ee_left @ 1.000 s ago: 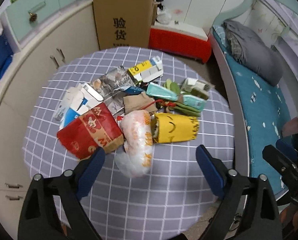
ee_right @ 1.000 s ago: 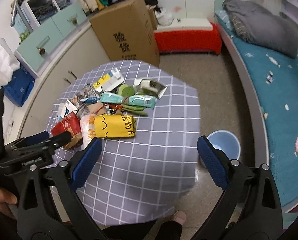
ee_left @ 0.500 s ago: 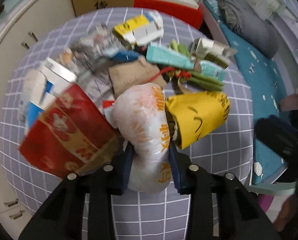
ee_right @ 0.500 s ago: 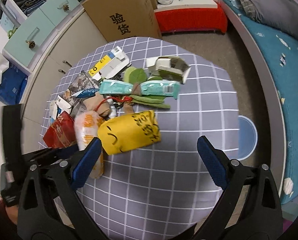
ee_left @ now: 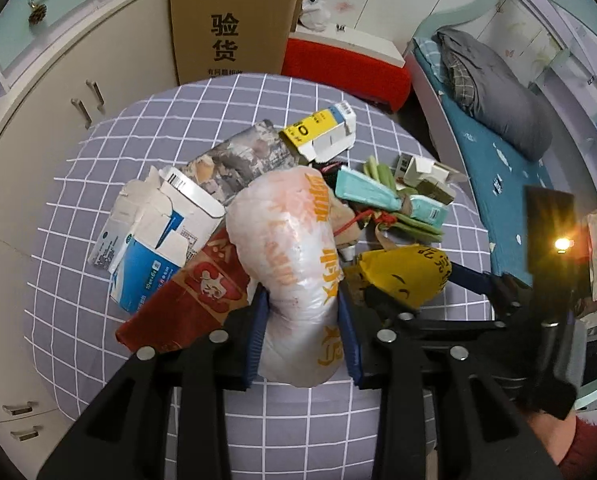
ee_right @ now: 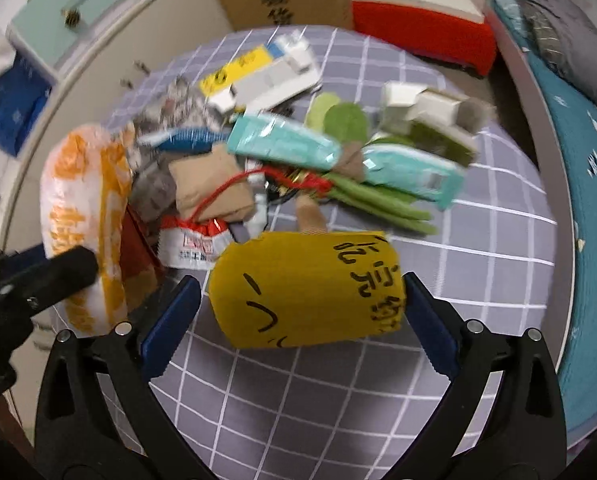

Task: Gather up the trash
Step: 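Carry white bag with left tool while right tool drops yellow pouch into blue basin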

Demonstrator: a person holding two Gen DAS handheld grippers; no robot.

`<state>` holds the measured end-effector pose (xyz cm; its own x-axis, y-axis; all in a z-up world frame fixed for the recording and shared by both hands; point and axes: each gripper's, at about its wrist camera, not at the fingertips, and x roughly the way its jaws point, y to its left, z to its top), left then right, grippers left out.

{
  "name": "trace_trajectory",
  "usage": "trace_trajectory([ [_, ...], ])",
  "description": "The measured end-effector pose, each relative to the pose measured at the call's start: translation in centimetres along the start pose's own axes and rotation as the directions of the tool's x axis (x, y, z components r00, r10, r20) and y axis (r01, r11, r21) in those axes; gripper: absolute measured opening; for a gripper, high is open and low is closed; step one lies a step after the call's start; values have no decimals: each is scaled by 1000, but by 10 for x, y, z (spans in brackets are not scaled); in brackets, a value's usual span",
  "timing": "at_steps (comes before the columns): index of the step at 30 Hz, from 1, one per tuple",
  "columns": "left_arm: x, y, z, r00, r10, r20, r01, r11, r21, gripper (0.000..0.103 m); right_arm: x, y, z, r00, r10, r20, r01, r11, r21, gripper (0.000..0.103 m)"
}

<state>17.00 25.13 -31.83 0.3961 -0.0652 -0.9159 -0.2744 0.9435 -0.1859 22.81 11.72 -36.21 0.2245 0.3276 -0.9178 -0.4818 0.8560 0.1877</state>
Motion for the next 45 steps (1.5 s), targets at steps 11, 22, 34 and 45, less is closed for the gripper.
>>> trace_trajectory([
  [11,-16,-13,4,1000,-10,25,9,999,51,33,-19,-12,2,1000,23,-15,-22,999,44,88],
  [22,-50,-103,24,993,-98,69,84,981,176,33,-123,-96,-24,983,66,169,-105,967,233,88],
  [34,-8,-279,38,980,-196,-20,192,930,312,33,-183,-268,-49,968,-101,231,-3,911,413,88],
  [45,36,-372,42,981,-166,-95,190,913,361,33,-157,-369,-54,982,-61,176,-35,868,495,94],
])
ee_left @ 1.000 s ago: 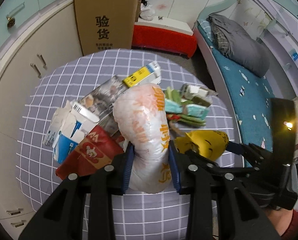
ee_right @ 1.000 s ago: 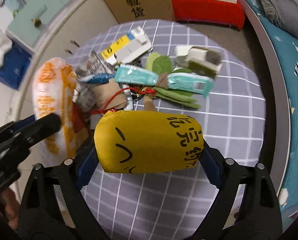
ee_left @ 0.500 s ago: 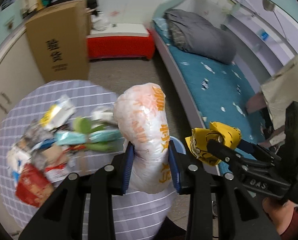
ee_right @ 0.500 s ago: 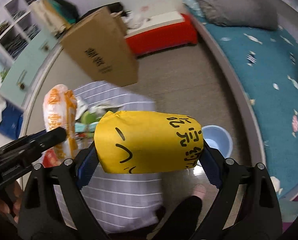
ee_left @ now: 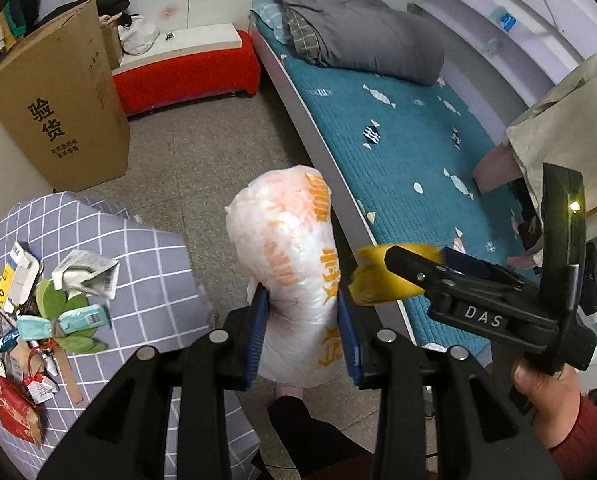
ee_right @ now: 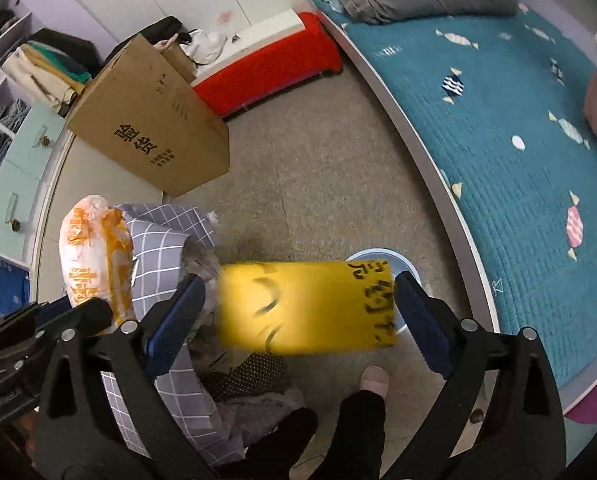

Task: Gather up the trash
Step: 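Carry white bag with left tool while right tool drops yellow pouch into blue basin, then lower the white plastic bag into the blue basin and open left tool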

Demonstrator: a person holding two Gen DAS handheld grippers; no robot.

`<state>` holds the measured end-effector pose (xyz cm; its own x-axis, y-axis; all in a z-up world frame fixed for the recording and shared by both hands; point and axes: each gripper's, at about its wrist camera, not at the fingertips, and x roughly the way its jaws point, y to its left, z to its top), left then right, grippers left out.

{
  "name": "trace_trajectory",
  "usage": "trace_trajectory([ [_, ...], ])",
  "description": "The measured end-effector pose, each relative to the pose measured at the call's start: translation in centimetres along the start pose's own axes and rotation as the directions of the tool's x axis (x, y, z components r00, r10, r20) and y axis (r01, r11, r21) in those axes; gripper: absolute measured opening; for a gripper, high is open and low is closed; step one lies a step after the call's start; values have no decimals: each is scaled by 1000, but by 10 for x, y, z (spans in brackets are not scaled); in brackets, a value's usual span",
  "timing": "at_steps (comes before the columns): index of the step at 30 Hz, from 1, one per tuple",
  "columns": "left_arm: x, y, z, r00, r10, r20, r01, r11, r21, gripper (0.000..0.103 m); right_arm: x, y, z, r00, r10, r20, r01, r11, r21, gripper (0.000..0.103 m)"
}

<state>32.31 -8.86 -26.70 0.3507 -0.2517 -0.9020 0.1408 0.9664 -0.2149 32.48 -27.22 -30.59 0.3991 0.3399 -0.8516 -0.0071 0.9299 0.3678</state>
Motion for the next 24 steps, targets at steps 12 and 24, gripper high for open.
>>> trace_trajectory([
  [12,27,-36,16,999,0,-52,2,999,43,34,-48,-10,5,991,-61,121,69,996,-62,95],
  [24,32,-70,26,998,-40,-47,45,993,108,35,-85,-27,4,964,-123,234,139,989,-51,95],
])
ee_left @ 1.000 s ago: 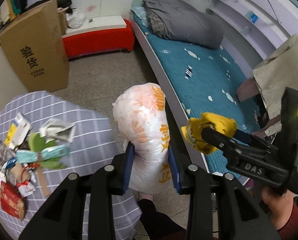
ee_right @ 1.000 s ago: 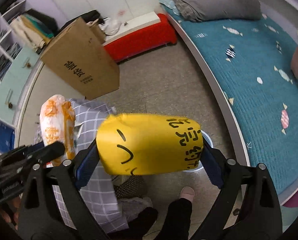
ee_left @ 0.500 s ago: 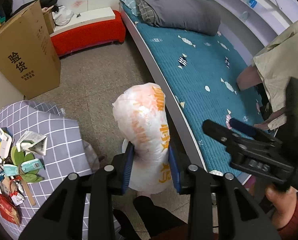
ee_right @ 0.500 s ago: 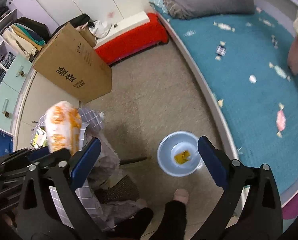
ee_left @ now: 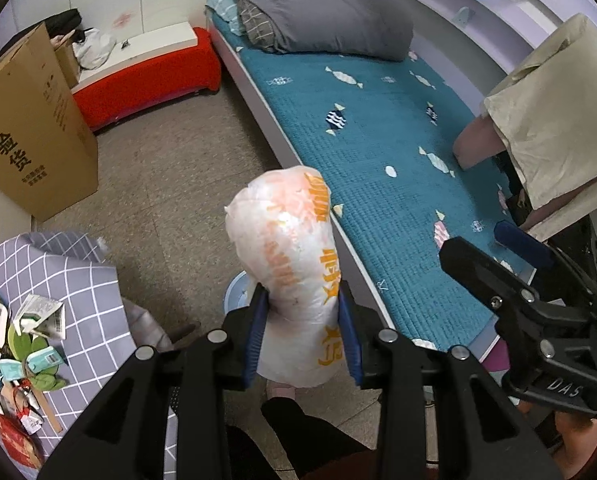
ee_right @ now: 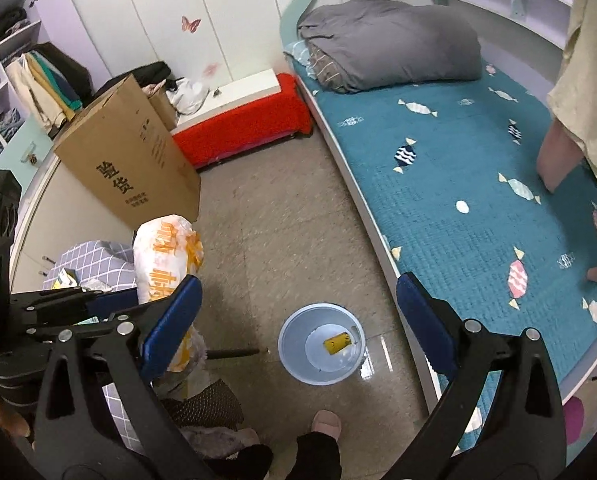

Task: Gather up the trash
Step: 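Lower the white plastic bag into the blue basin and open left tool, then move both tools back over the table toward the red paper bag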

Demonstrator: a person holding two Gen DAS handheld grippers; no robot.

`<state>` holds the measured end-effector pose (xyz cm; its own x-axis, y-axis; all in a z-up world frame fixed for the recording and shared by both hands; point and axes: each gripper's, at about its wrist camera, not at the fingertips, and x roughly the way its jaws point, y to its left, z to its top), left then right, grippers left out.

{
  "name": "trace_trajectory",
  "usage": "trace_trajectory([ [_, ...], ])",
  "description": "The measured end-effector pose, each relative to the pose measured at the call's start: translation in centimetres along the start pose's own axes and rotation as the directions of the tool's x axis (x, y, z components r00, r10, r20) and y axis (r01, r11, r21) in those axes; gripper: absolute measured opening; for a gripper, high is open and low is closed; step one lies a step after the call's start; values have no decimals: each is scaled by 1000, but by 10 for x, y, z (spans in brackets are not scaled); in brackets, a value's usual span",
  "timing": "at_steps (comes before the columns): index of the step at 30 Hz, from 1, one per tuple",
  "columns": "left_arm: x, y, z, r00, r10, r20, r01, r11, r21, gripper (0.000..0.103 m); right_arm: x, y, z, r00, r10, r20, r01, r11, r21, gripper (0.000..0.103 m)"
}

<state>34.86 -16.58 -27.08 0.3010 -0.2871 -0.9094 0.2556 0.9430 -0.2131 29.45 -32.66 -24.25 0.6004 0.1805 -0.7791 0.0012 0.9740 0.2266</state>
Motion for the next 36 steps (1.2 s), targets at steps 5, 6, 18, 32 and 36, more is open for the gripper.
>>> trace_trajectory([
  [5,-3,-6,4,1000,3,26,-3,1000,4,57,-10,-10,2,999,-10,30,9,1000,21,95],
  [6,-4,-5,4,999,12,35,-12,1000,-4,70,-11,-12,3,999,-10,36,9,1000,28,95],
  [18,-18,2,-7,998,-8,70,11,999,-50,75,-21,-8,-4,999,7,38,-8,1000,18,95],
  [32,-97,69,-76,968,180,172,-135,960,-246,75,-26,86,-19,985,172,5,-169,972,-161,95],
  [36,-124,112,-109,958,225,177,-153,926,-345,75,-22,139,-31,973,226,-33,-228,946,-233,96],
])
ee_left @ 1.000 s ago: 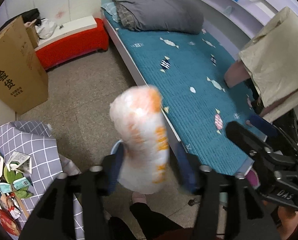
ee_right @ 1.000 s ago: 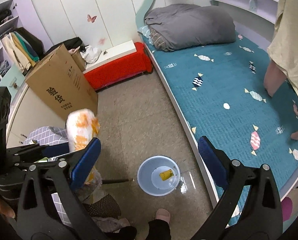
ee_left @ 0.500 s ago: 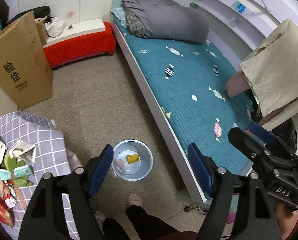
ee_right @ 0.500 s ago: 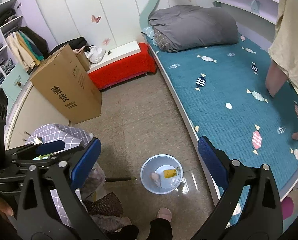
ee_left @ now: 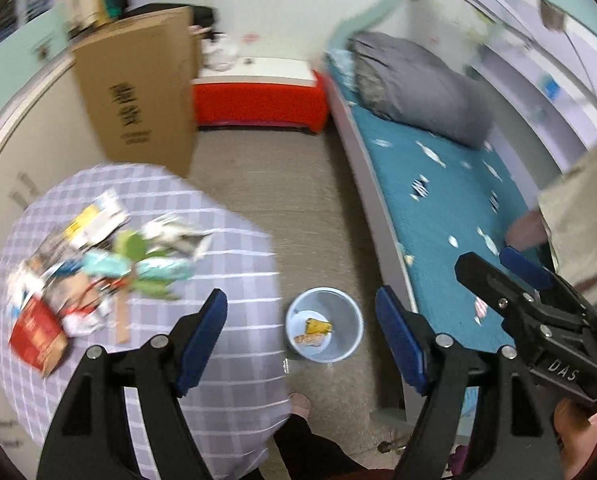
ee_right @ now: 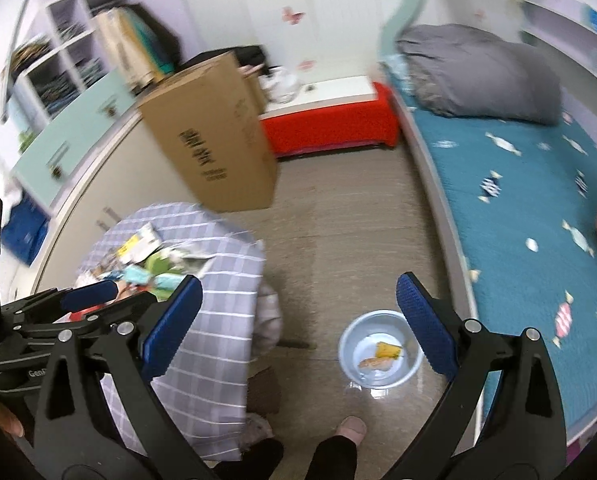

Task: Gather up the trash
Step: 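Move both tools back over the table toward the red paper bag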

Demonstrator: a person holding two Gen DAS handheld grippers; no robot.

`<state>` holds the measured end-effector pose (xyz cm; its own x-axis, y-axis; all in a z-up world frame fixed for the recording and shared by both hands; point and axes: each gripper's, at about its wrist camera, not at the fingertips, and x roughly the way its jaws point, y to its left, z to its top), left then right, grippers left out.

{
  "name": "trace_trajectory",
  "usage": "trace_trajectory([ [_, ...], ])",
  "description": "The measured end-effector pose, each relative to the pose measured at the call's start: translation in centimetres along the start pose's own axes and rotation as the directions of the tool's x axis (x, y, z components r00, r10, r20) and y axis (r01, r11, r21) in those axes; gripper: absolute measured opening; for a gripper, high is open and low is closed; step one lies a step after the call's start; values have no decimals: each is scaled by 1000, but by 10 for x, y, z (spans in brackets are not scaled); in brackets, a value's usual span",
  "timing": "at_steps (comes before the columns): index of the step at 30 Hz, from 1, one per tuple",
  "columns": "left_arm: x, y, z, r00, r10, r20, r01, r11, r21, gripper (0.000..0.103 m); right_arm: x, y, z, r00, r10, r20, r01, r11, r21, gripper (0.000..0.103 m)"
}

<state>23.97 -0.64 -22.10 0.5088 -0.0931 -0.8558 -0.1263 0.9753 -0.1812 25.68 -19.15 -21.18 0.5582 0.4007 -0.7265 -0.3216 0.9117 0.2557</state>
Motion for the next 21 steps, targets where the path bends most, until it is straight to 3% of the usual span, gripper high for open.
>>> trace_trajectory([
  [10,-40,159,-39,996,91,-17,-93,977,-194,75,49,137,-17,990,100,-100,-110,988,-109,96],
  [15,-44,228,-53,987,147,-56,-156,964,-216,76,76,185,-34,983,111,-143,-128,985,-114,95],
  [21,-32,294,-65,979,171,-111,-189,967,-170,76,109,231,-57,974,110,-198,-130,987,-92,95],
])
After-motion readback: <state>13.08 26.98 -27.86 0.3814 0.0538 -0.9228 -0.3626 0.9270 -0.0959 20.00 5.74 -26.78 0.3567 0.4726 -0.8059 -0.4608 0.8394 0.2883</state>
